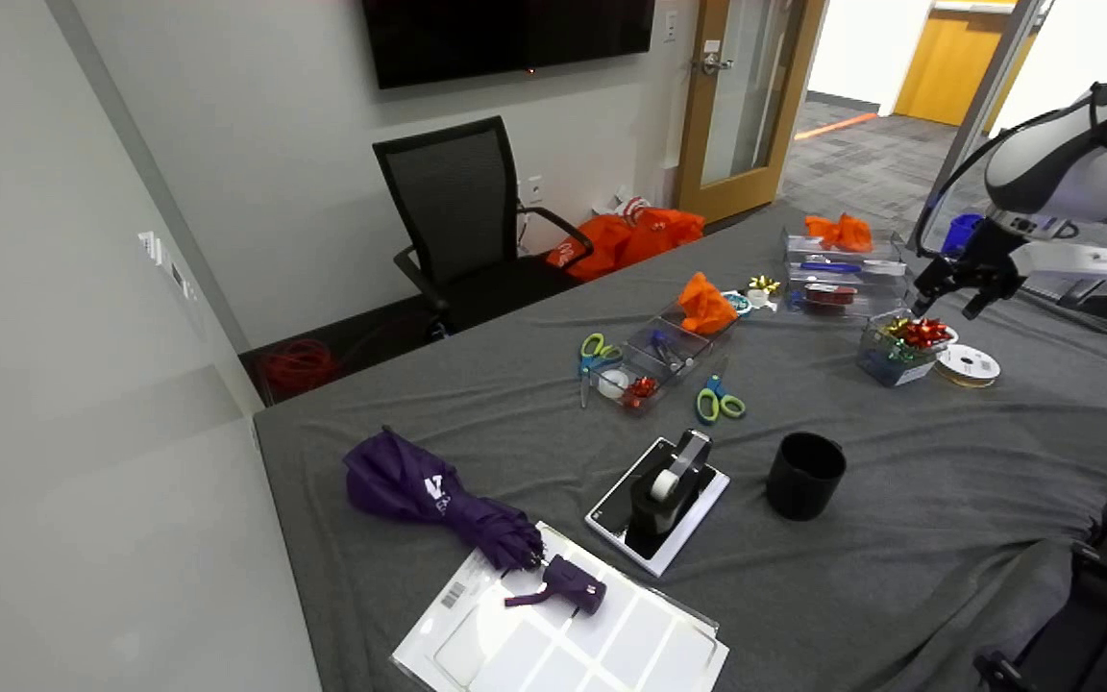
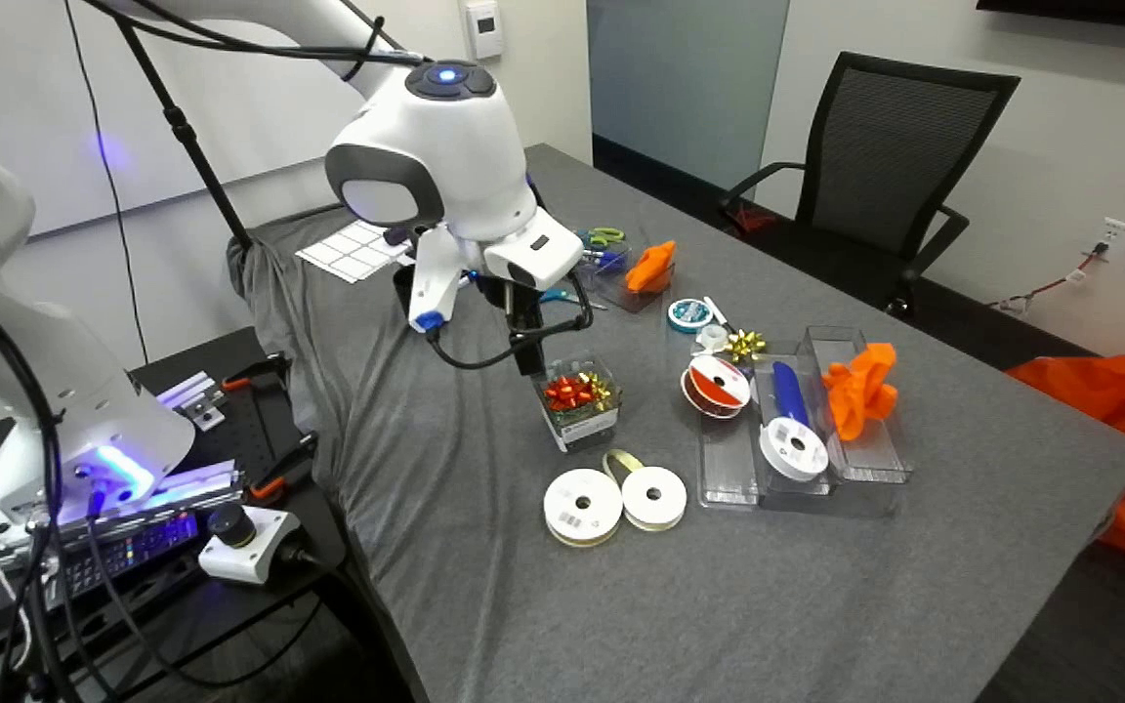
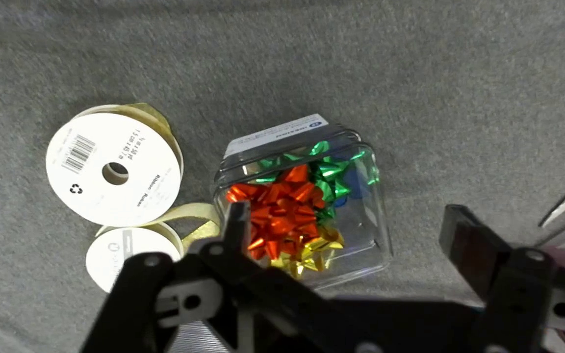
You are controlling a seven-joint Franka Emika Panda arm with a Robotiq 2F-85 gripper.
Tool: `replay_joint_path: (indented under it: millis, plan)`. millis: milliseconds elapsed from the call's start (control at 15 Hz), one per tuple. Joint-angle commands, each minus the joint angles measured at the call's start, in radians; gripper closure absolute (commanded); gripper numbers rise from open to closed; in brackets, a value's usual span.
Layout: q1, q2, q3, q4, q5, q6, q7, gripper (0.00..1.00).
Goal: Move the decoration to the clear object on the left
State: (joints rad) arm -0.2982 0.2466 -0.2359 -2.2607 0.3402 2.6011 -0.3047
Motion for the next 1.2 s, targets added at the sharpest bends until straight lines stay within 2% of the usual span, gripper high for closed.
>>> replay_joint_path:
  millis: [0, 333, 400, 467, 1133]
  plan:
    - [-0.046, 0.083, 0.022, 0.060, 0.014, 0.027, 0.024, 0.00]
    - [-0.067, 0.140, 0.031, 0.092, 0.003, 0.068, 0.077, 0.00]
    - [-0.067, 0.148, 0.031, 0.096, -0.001, 0.069, 0.092, 0.22]
    - [-0.066, 0.155, 0.032, 0.101, -0.005, 0.076, 0.102, 0.26]
    - [-0.060, 0.191, 0.031, 0.118, -0.041, 0.114, 0.179, 0.97]
